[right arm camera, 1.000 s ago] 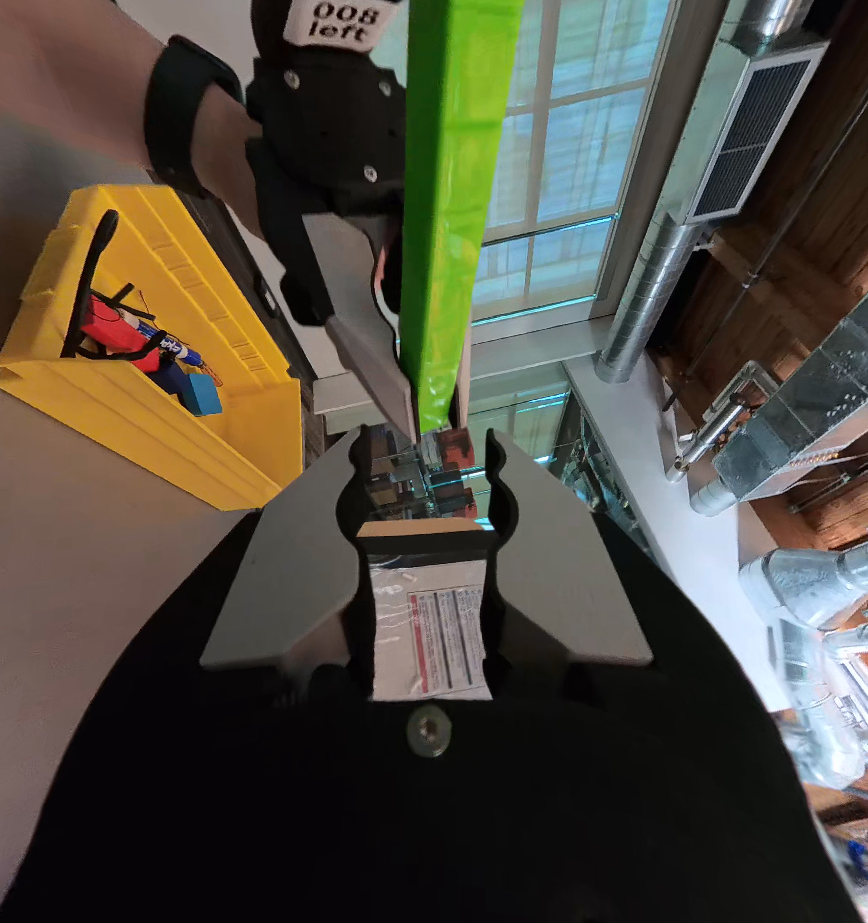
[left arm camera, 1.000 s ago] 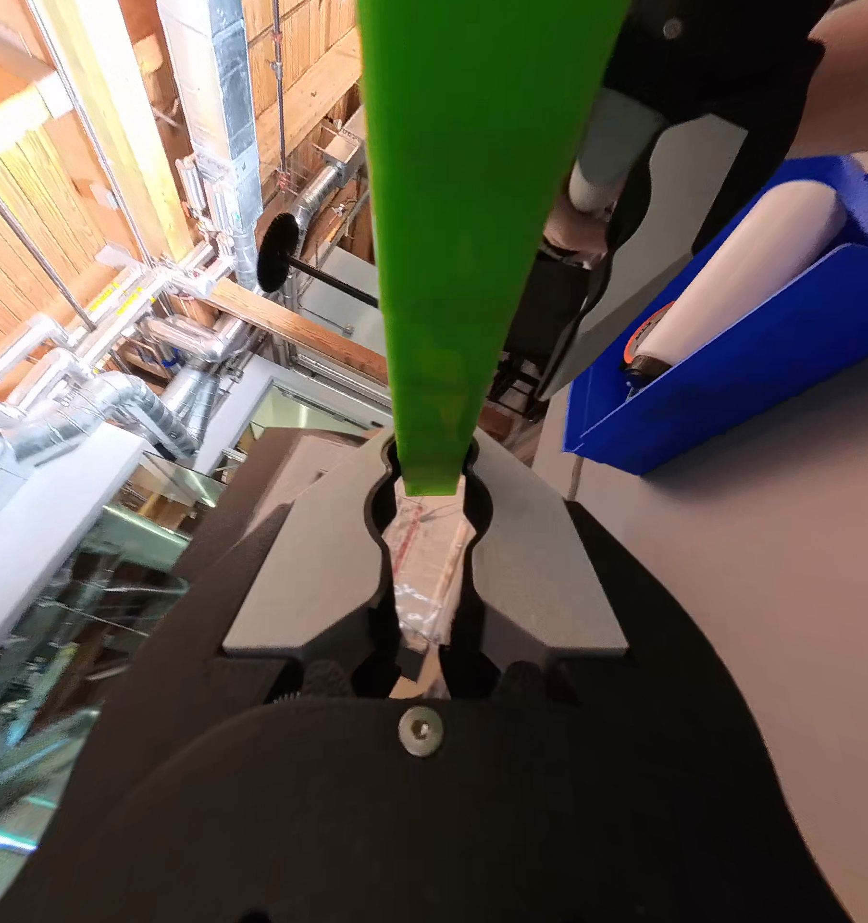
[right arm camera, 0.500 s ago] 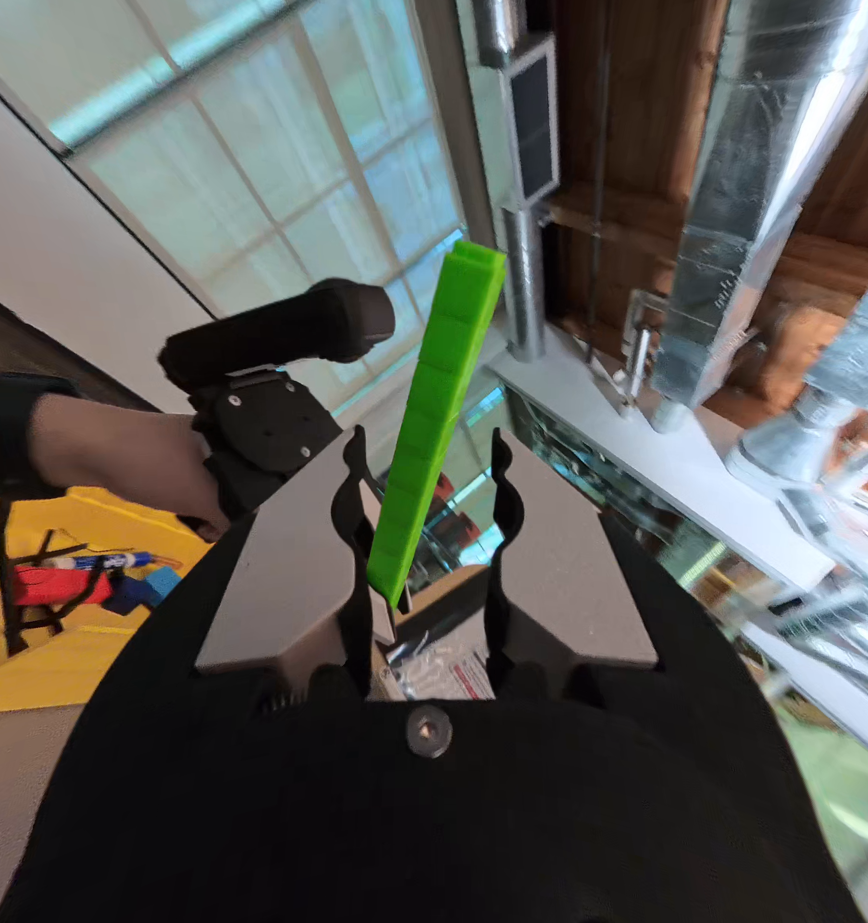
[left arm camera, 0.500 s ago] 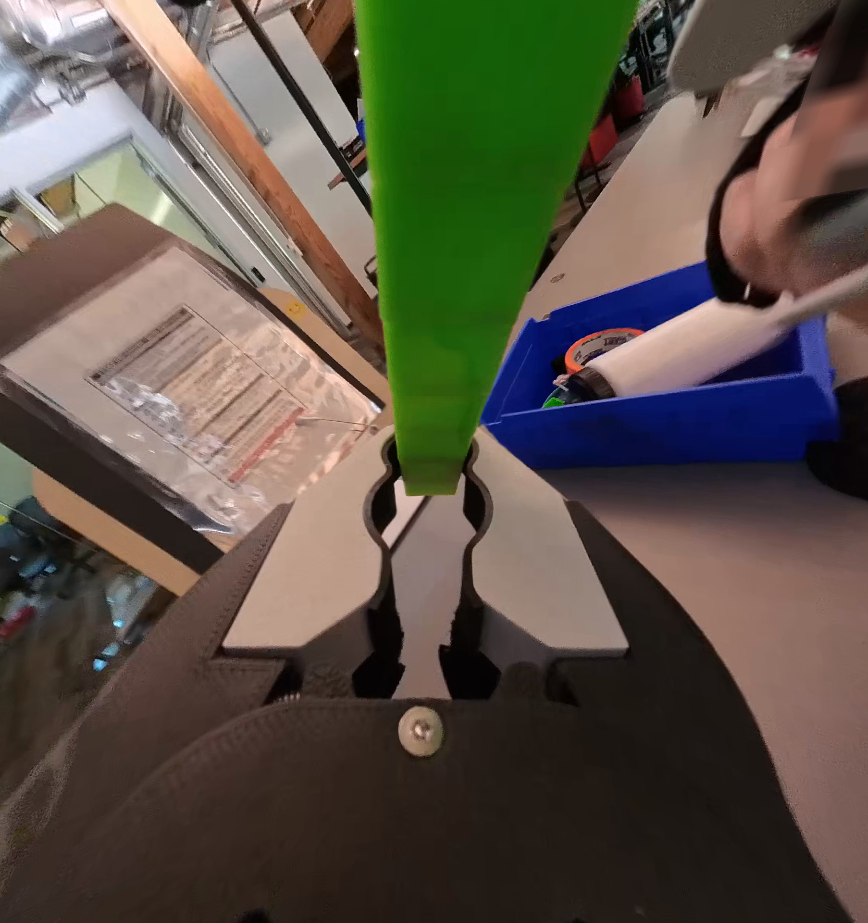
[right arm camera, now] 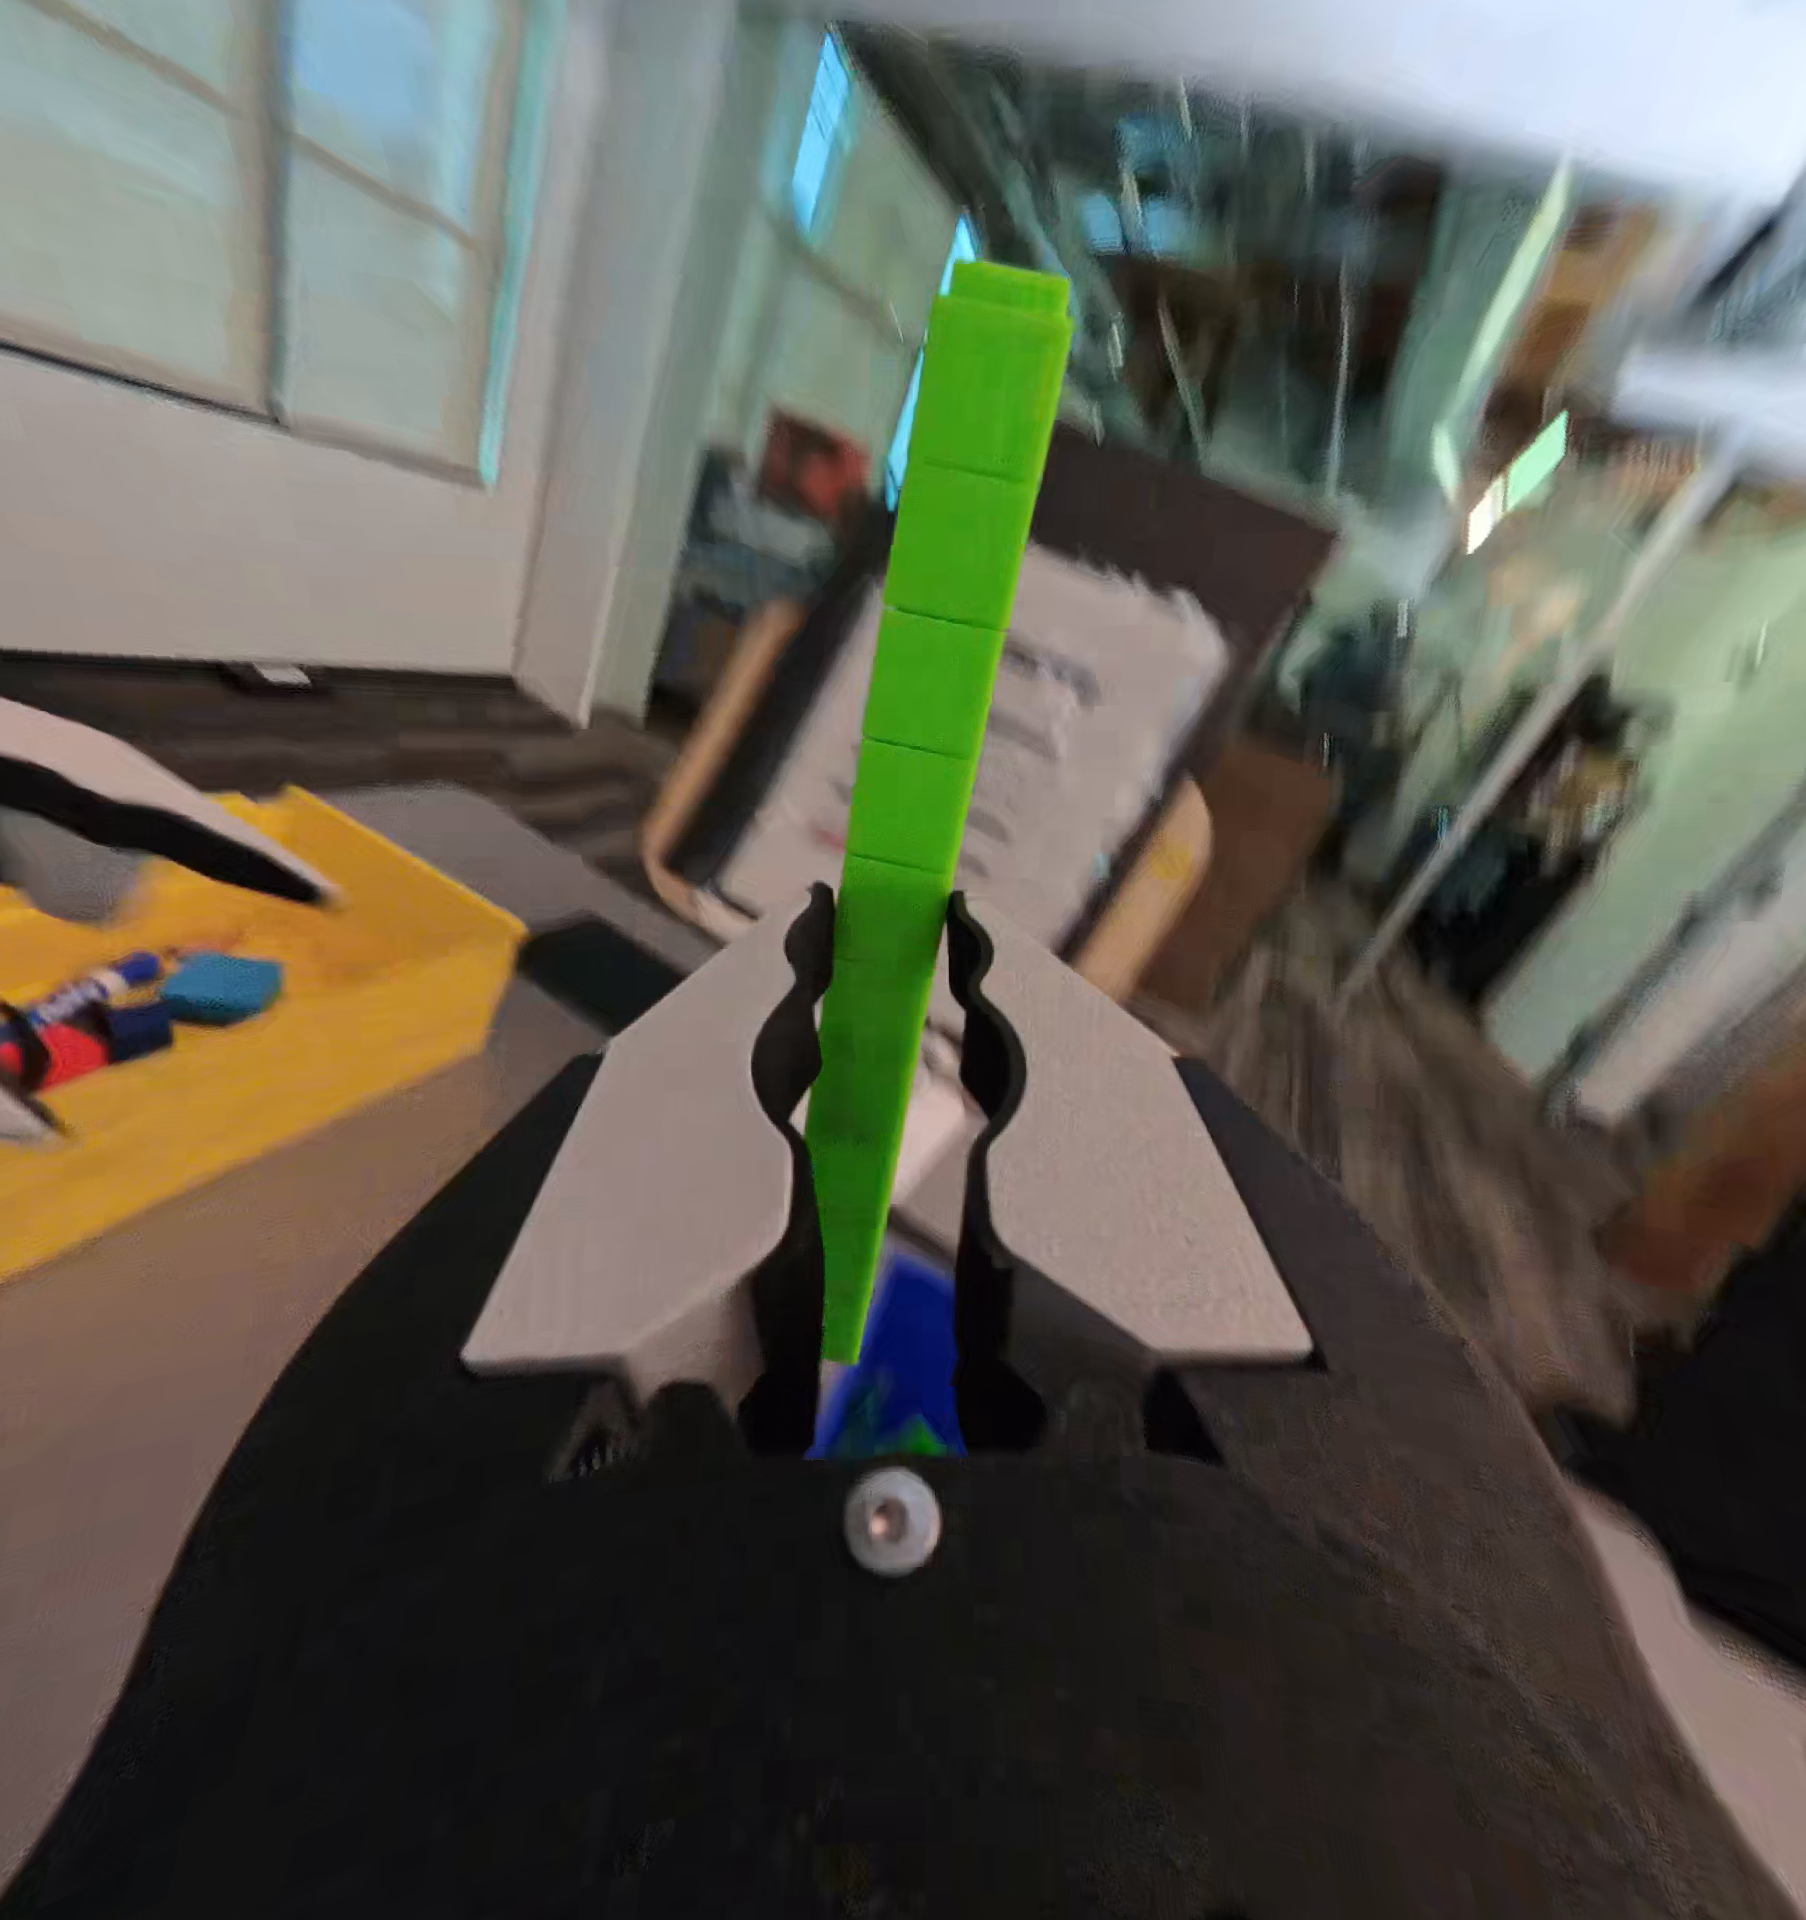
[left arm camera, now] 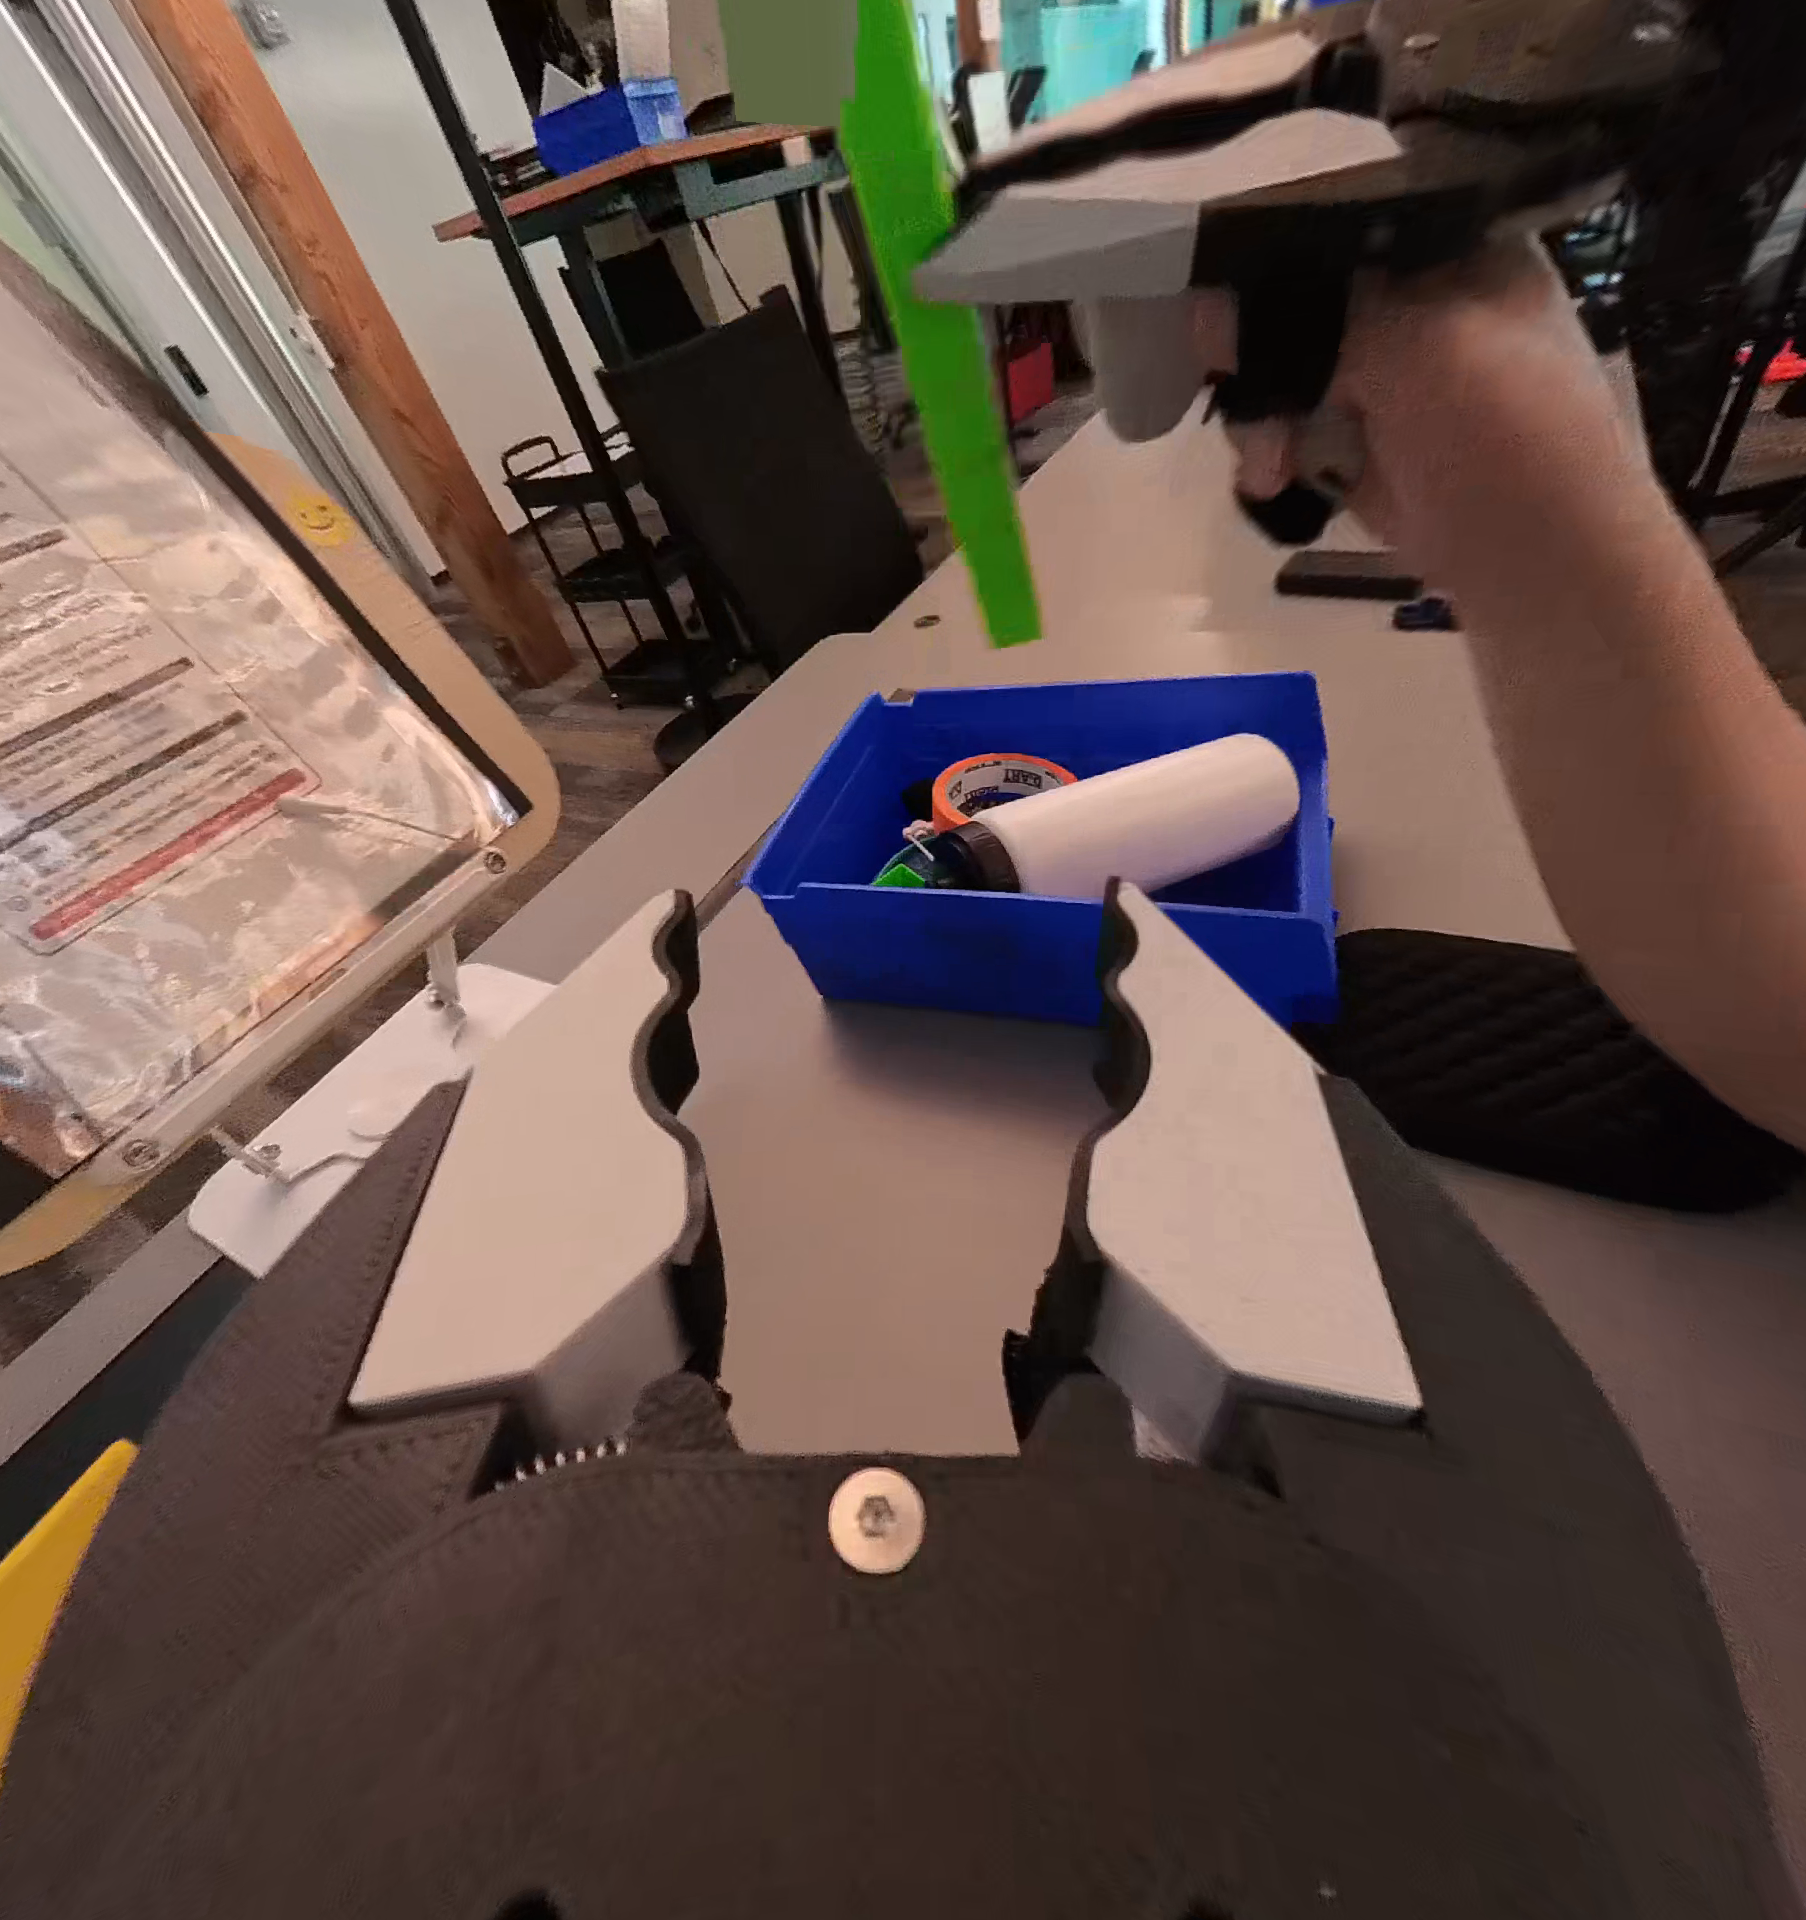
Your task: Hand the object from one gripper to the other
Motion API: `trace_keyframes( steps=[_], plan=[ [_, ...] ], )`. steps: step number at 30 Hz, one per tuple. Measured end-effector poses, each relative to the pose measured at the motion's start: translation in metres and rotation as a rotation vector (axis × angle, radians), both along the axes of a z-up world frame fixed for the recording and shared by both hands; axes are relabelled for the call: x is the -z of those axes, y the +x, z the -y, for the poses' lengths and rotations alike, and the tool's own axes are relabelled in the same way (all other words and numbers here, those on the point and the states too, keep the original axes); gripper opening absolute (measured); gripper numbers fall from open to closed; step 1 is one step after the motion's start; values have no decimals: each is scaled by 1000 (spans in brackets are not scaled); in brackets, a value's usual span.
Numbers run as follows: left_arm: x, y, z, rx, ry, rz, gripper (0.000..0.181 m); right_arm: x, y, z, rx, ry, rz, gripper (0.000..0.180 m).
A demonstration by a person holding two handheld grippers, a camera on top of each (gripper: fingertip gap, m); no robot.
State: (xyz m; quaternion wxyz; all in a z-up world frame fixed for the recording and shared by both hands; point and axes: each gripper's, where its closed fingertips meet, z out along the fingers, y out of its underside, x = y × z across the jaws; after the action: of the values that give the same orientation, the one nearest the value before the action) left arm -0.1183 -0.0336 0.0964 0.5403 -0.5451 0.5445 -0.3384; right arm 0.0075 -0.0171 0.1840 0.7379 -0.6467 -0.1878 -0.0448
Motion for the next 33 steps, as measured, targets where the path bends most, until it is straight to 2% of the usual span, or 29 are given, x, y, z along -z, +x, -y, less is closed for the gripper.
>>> trace_keyframes(
  steps=[4,7,10,15,17,20,23,27,30,33],
  plan=[
    [10,-7,-12,-31,-4,-74,72,60,122,-1,194,-298,-95,19],
    [17,-9,-20,-60,-4,-113,72,102,161,-1,246,-440,-27,20],
    [23,-8,-21,-55,-19,-133,71,145,166,-10,214,-608,-6,20],
    [35,-7,-22,-57,-13,-188,69,222,181,-21,262,-910,99,20],
    [38,-7,-23,-62,-5,-208,69,245,184,-18,271,-1006,170,21],
    [44,-6,-23,-56,-6,-236,69,266,169,-17,167,-1082,179,20],
    [49,-6,-25,-66,2,-260,69,278,164,-17,123,-1105,214,20],
    [49,-13,-31,-86,-2,-273,72,273,167,-13,133,-1102,145,27],
    [40,-36,-50,-176,13,-278,76,232,181,-1,231,-982,147,31],
    [49,-90,-91,-377,-21,-374,77,164,170,9,224,-700,155,31]
  ],
)
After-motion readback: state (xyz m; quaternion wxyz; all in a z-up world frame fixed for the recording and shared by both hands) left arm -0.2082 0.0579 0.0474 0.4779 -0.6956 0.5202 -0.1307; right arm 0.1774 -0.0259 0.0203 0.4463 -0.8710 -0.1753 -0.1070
